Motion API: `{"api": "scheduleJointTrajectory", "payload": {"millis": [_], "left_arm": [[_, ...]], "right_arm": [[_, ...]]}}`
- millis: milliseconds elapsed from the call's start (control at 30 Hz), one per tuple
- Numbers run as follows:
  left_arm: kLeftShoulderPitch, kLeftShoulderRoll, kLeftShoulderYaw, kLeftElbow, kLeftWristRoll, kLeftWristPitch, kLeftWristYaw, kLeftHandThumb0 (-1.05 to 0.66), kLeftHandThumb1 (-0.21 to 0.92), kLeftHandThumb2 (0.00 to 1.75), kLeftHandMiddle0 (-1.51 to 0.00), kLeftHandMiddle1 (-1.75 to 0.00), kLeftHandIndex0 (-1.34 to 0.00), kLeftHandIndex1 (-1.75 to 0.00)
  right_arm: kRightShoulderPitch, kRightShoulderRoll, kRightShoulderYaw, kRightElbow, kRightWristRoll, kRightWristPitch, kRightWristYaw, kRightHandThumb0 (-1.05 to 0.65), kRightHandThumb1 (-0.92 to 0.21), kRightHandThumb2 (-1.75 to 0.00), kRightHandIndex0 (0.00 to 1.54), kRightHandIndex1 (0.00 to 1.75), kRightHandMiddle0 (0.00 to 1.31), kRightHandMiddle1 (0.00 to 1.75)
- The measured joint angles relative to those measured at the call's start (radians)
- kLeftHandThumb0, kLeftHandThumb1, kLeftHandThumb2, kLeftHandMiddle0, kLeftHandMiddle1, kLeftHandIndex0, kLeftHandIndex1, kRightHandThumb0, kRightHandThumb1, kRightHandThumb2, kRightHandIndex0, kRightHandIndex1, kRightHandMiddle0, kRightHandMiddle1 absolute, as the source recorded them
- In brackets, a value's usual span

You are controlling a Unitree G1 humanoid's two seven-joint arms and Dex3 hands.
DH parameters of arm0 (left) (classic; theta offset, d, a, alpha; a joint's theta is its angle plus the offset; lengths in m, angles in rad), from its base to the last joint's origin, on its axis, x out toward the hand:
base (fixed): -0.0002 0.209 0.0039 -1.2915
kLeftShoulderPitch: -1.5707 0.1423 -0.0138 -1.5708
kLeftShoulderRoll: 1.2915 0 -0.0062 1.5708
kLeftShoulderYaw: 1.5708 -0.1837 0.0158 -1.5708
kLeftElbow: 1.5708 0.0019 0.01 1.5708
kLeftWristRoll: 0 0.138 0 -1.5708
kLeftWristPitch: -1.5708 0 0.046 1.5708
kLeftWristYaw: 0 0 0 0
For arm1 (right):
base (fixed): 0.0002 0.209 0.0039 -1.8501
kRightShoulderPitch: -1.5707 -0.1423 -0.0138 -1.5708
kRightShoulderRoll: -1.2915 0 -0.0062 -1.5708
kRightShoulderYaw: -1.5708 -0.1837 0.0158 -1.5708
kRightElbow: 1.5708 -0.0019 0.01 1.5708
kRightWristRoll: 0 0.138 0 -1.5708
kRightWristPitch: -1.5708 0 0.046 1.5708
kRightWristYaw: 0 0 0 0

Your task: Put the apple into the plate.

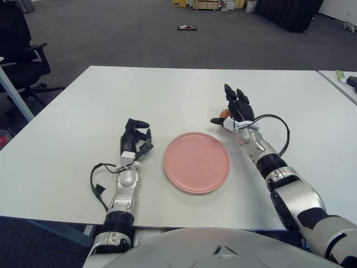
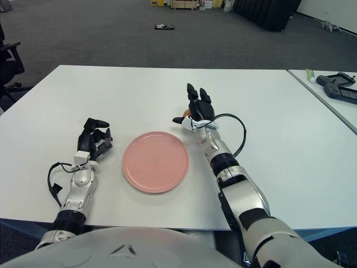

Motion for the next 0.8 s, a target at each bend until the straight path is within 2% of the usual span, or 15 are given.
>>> {"api": "scheduleJointTrajectory", "payload": {"millis": [300, 533, 800], "left_arm": [[0.006, 0.0, 0.001, -0.005, 0.0, 0.008, 0.0, -0.39, 0.63, 0.93, -0.67, -1.75, -0.38, -1.75], [0.006, -0.002, 0.003, -0.006, -0.006, 0.007, -0.001, -0.39, 0.63, 0.93, -0.66, -1.75, -0.38, -1.75], [0.008, -0.001, 0.004, -0.006, -0.014, 0.0, -0.003, -0.39, 0.63, 0.92, -0.66, -1.75, -0.37, -1.75]], "right_arm": [[-0.062, 0.014, 0.023, 0.185, 0.024, -0.006, 0.043, -0.99, -0.74, -0.14, 0.0, 0.0, 0.0, 0.0], [-0.105, 0.022, 0.018, 0.233, 0.06, 0.01, 0.111, -0.84, -0.7, -0.15, 0.0, 0.0, 0.0, 0.0], [-0.146, 0.024, 0.024, 0.236, 0.09, 0.1, 0.238, -0.84, -0.77, -0.21, 0.0, 0.0, 0.0, 0.0]]}}
